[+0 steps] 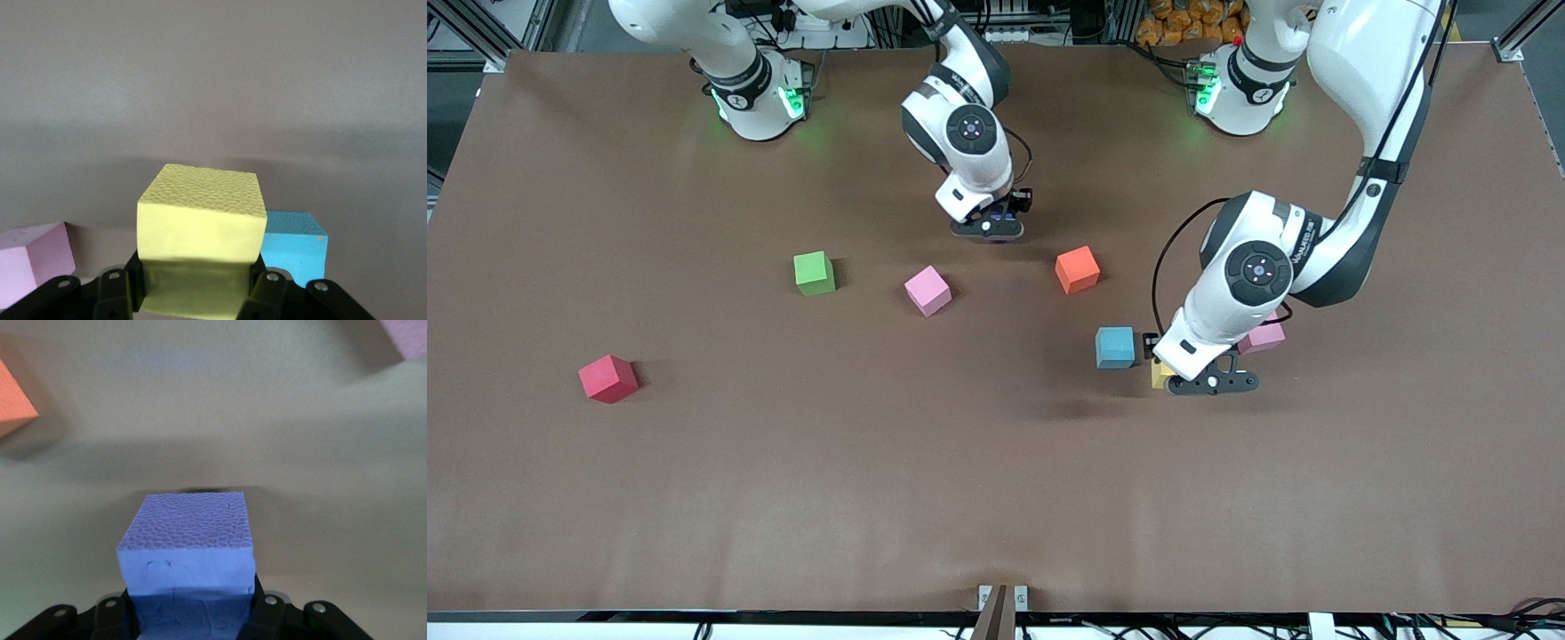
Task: Arrange blocks into number 1
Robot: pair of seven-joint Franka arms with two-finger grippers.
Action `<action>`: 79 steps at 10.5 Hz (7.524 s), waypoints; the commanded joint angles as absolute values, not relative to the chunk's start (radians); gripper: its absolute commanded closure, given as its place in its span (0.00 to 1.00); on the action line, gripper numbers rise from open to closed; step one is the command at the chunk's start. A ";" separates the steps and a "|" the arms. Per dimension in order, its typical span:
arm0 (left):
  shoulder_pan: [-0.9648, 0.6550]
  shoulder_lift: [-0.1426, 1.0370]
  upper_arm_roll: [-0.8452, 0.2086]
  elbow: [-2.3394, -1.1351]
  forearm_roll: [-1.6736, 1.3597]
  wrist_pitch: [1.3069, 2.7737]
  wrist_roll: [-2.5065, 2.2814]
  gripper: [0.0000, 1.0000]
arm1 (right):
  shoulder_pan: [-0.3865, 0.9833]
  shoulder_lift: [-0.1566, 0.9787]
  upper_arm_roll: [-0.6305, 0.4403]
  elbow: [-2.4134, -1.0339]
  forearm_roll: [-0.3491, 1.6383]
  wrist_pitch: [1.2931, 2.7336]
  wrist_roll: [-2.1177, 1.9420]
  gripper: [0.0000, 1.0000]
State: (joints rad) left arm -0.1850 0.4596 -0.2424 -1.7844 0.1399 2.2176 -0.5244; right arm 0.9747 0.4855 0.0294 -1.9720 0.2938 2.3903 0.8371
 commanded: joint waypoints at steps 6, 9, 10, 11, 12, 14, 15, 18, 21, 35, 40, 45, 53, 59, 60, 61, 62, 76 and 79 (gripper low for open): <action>-0.222 0.440 -0.245 -1.796 0.123 2.212 -0.661 1.00 | 0.881 0.407 0.025 -1.953 0.147 2.301 0.807 0.00; -0.325 0.451 -0.244 -1.787 0.123 2.212 -0.838 1.00 | 0.744 0.394 0.025 -1.951 0.066 2.278 0.636 0.00; -0.372 0.457 -0.244 -1.776 0.123 2.212 -0.910 1.00 | 0.689 0.384 0.025 -1.951 0.064 2.278 0.583 0.00; -0.418 0.484 -0.244 -1.746 0.123 2.212 -0.990 1.00 | 0.649 0.379 0.025 -1.950 0.066 2.284 0.537 0.00; -0.463 0.523 -0.244 -1.709 0.123 2.212 -1.087 1.00 | 0.602 0.377 0.025 -1.951 0.066 2.289 0.510 0.00; -0.532 0.558 -0.244 -1.680 0.123 2.212 -1.230 1.00 | 0.507 0.368 0.025 -1.957 0.069 2.281 0.393 0.00; -0.570 0.580 -0.244 -1.680 0.123 2.212 -1.311 1.00 | 0.465 0.362 0.026 -1.965 0.069 2.278 0.347 0.00; -0.629 0.643 -0.247 -1.681 0.114 2.212 -1.379 1.00 | 0.402 0.364 0.025 -2.009 0.071 2.287 0.319 0.00; -0.635 0.661 -0.267 -1.687 0.048 2.217 -1.168 1.00 | 0.342 0.299 0.025 -2.110 0.071 2.279 0.218 0.00; -0.699 0.673 -0.313 -1.740 -0.011 2.218 -1.112 1.00 | 0.325 0.288 0.020 -2.295 0.075 2.261 0.038 0.18; -0.707 0.663 -0.310 -1.747 0.006 2.212 -1.094 0.00 | 0.316 0.290 0.017 -2.287 0.098 2.279 0.041 0.46; -0.528 0.513 -0.296 -1.730 0.009 2.183 -1.094 0.00 | 0.347 0.141 0.015 -2.292 0.098 2.212 0.101 0.46; -0.301 0.649 -0.296 -1.652 0.236 2.186 -0.870 0.00 | 0.860 0.113 0.020 -2.290 0.351 2.206 0.475 0.46; -0.261 0.696 -0.296 -1.657 0.235 2.187 -0.693 0.00 | 1.069 0.268 0.078 -2.208 0.488 2.384 0.662 0.50; -0.262 0.706 -0.296 -1.657 0.235 2.187 -0.693 0.00 | 1.071 0.285 0.078 -2.183 0.486 2.382 0.675 0.50; -0.267 0.713 -0.296 -1.654 0.235 2.192 -0.704 0.24 | 1.071 0.301 0.078 -2.175 0.483 2.388 0.675 0.50; -0.271 0.715 -0.296 -1.654 0.226 2.192 -0.710 0.92 | 1.071 0.330 0.078 -2.160 0.479 2.399 0.675 0.50; -0.586 0.707 -0.307 -1.612 0.216 2.192 -1.005 1.00 | 1.055 0.404 -0.006 -2.074 0.436 2.384 0.684 0.00; -0.610 0.715 -0.307 -1.603 0.196 2.200 -1.003 1.00 | 1.032 0.246 -0.002 -2.195 0.300 2.349 0.675 0.00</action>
State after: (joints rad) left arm -0.5952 0.7119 -0.3127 -1.6106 0.2108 2.1987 -0.9926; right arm 1.0460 0.3709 -0.0111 -2.0975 0.3582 2.3771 0.6604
